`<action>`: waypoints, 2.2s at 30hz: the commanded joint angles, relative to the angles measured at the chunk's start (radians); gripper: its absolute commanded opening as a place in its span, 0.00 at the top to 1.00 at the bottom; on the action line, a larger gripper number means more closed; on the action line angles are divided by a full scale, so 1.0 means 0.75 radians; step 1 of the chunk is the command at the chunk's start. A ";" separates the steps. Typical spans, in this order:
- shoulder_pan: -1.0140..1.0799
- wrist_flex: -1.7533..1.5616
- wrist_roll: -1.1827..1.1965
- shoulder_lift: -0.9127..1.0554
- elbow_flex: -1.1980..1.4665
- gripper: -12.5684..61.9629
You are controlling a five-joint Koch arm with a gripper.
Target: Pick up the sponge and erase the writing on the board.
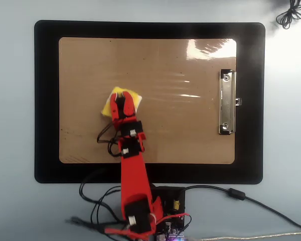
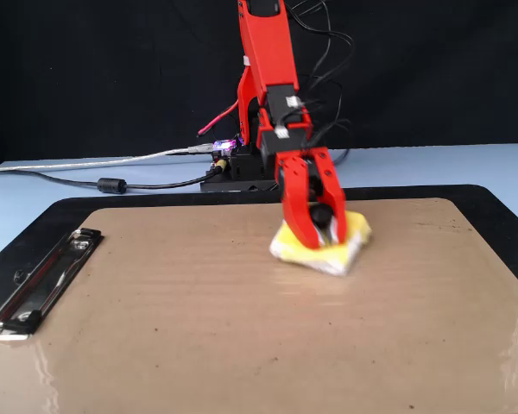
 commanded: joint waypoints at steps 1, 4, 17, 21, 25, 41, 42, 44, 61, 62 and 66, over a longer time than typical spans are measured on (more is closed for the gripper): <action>-0.022 -0.025 -0.033 -0.301 -0.290 0.94; -0.127 -0.012 -0.037 -0.421 -0.456 0.94; -0.953 0.010 -0.640 -0.090 -0.117 0.94; -0.953 0.008 -0.634 0.196 0.245 0.94; -0.945 0.008 -0.628 0.385 0.454 0.94; -0.867 -0.004 -0.538 0.284 0.360 0.68; -0.871 -0.006 -0.524 0.290 0.356 0.54; -0.873 -0.006 -0.479 0.325 0.337 0.44; -0.636 0.387 -0.301 1.199 0.495 0.40; -0.601 0.524 -0.229 1.297 0.515 0.40; -0.360 1.323 -0.006 1.301 0.333 0.40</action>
